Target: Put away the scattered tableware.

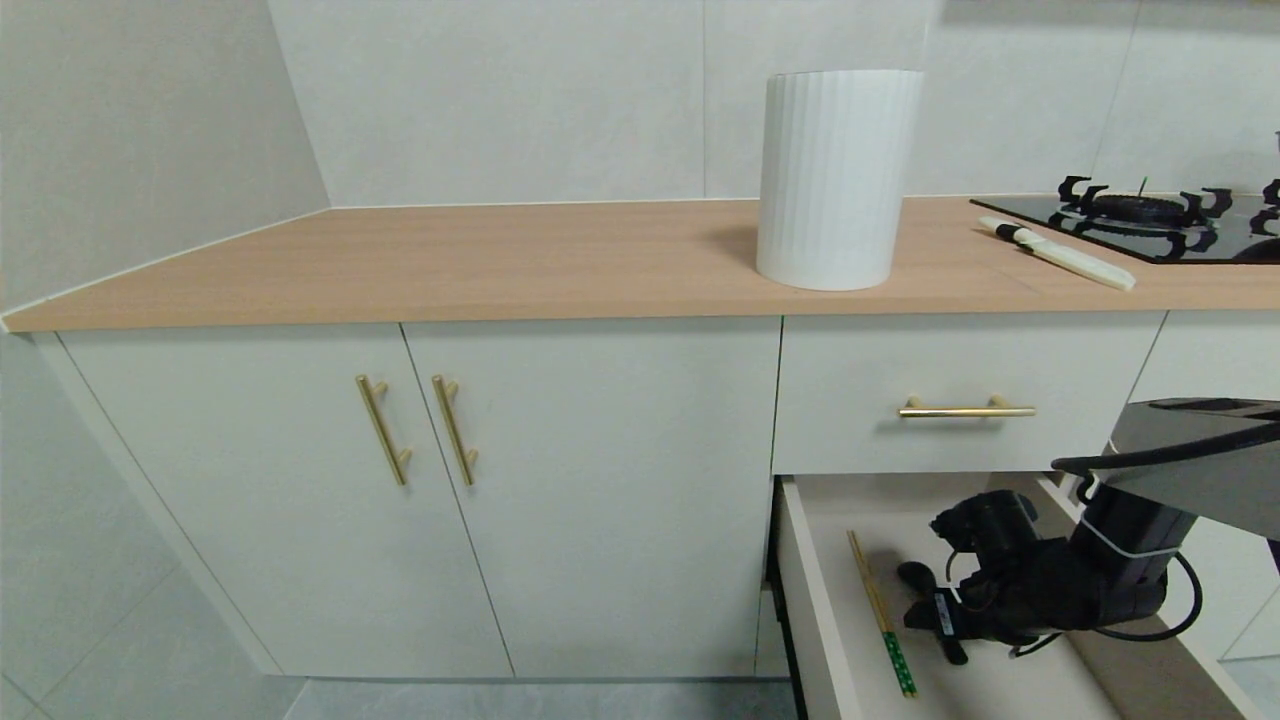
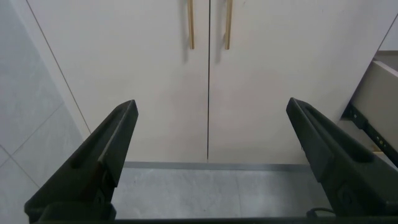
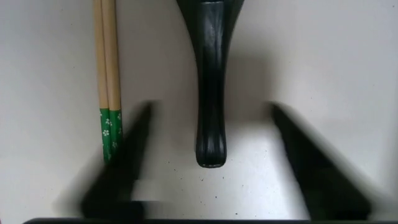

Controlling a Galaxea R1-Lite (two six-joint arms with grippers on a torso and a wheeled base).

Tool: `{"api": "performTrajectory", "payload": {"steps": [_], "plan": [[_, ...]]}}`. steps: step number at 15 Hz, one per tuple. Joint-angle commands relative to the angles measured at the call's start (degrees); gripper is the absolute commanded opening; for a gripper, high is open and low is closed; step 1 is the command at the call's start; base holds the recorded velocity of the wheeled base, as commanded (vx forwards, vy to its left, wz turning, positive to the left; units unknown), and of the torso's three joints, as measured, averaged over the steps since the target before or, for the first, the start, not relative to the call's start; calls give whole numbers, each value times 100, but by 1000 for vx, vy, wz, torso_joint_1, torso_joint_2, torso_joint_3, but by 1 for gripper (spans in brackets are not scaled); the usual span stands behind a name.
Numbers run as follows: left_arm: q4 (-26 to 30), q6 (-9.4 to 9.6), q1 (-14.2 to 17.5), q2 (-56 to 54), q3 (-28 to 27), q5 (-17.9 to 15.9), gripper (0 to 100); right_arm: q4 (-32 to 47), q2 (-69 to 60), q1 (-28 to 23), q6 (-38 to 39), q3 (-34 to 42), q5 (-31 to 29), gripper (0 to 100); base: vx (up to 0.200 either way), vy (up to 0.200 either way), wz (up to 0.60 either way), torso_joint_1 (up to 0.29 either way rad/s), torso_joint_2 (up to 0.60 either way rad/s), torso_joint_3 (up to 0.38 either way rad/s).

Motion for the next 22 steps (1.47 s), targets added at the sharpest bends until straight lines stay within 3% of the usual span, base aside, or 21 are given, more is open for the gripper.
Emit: {"api": "performTrajectory", "payload": {"steps": [1, 6, 10, 17, 22], "plan": [[2, -2, 2, 2, 0, 1, 100, -2, -6, 2, -1, 9, 4, 100, 0, 0, 0, 0, 0, 0], [2, -2, 2, 2, 0, 1, 100, -11, -217, -7, 25, 167, -31, 100, 0, 0, 0, 0, 0, 0], [2, -2, 2, 2, 0, 1, 100, 42, -1895, -86, -1, 563, -57, 100, 0, 0, 0, 0, 0, 0], [2, -2, 2, 2, 0, 1, 100, 1500, -3970, 204, -54, 572, -48, 100, 0, 0, 0, 0, 0, 0], [2, -2, 2, 2, 0, 1, 100, 1685, -4128, 345, -54, 589, -48, 100, 0, 0, 0, 0, 0, 0]]}}
